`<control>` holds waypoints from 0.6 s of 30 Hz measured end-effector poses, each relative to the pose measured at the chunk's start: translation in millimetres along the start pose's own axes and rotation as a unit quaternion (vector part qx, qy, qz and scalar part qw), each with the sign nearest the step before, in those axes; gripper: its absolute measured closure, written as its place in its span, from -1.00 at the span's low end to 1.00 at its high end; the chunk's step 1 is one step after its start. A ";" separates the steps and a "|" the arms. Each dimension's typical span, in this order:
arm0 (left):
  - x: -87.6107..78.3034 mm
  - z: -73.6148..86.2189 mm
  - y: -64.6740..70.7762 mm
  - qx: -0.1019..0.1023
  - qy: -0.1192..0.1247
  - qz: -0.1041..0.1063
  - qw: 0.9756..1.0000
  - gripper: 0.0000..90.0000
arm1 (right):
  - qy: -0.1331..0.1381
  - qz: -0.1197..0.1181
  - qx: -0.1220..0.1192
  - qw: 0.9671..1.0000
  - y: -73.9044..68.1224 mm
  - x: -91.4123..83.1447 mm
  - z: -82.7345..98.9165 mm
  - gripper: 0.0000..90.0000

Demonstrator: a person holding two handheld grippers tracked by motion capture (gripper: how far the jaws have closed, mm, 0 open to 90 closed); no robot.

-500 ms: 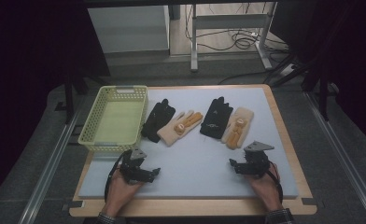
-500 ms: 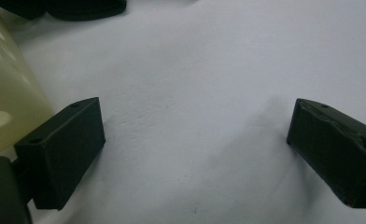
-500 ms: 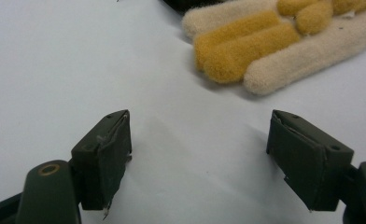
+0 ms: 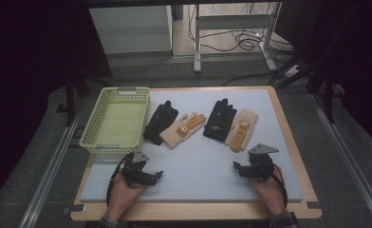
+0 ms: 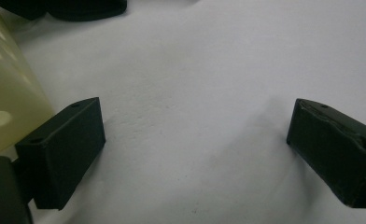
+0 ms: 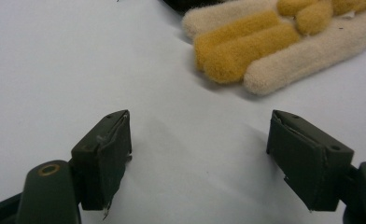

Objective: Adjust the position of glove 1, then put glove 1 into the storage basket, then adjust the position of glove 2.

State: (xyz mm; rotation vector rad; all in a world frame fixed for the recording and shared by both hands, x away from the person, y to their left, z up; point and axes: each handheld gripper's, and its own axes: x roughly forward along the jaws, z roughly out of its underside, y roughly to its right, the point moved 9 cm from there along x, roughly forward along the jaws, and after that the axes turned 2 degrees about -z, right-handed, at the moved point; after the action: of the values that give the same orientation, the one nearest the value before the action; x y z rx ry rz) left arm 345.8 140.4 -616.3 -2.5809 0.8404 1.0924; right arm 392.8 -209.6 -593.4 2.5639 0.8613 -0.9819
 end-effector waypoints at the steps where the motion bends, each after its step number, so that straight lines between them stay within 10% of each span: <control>1: 0.0 0.0 0.0 0.000 0.000 0.000 1.000 -0.90 | 0.000 0.000 0.000 1.000 0.0 0.0 0.0 -0.52; 18: -0.1 -0.1 -0.4 0.001 0.001 -0.001 1.000 -0.89 | 0.000 -0.002 -0.001 1.000 -0.9 -1.3 -2.0 -0.46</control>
State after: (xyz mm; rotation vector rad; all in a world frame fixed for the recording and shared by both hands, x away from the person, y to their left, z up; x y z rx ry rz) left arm 346.1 140.8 -616.2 -2.5810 0.8395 1.0899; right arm 392.5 -208.6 -591.1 2.5619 0.8666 -0.9819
